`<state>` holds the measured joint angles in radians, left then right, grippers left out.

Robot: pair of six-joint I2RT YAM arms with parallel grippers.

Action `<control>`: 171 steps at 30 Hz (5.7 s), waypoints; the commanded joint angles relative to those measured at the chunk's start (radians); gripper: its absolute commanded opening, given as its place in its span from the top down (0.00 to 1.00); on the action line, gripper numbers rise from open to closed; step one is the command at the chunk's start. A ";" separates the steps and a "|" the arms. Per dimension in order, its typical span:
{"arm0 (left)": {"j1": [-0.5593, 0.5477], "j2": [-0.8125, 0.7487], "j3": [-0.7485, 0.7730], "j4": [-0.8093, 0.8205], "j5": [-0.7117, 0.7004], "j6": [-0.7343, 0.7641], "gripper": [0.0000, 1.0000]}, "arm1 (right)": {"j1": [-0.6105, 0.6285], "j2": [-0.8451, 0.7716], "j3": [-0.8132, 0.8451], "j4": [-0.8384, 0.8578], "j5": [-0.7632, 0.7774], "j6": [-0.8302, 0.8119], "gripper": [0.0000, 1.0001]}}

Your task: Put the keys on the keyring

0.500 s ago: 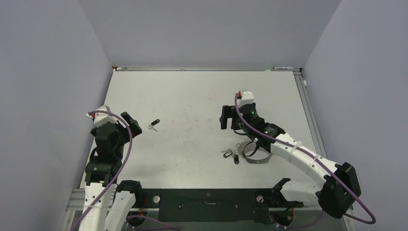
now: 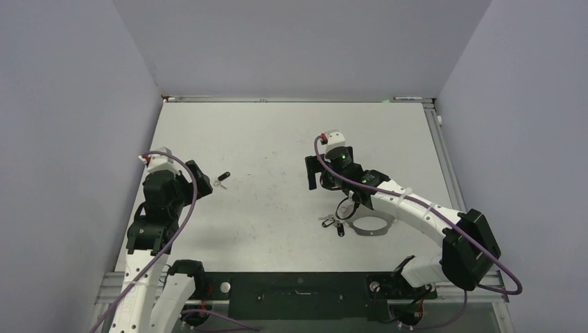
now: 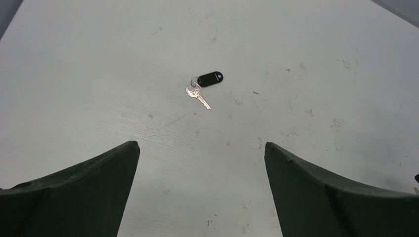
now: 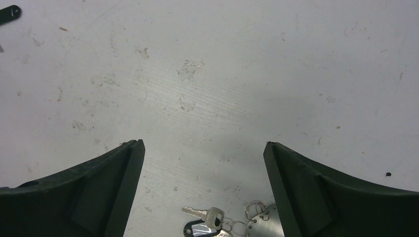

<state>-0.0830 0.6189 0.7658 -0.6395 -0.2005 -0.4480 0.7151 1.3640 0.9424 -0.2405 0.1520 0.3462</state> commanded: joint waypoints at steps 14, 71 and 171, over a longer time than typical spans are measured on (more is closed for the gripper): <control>-0.023 0.162 0.033 0.035 0.271 0.031 0.12 | -0.154 -0.076 -0.156 -0.004 -0.041 0.021 0.16; -0.095 0.257 0.038 0.027 0.348 0.054 0.36 | -0.223 -0.007 -0.309 0.031 0.062 0.132 0.60; -0.008 -0.052 0.073 0.007 0.070 0.028 0.23 | 0.217 1.303 1.190 0.467 -0.509 0.495 0.51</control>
<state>-0.0963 0.5617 0.8043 -0.6483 -0.1337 -0.4175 0.9497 2.7384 2.2238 0.1833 -0.3267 0.8242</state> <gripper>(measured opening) 0.773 0.495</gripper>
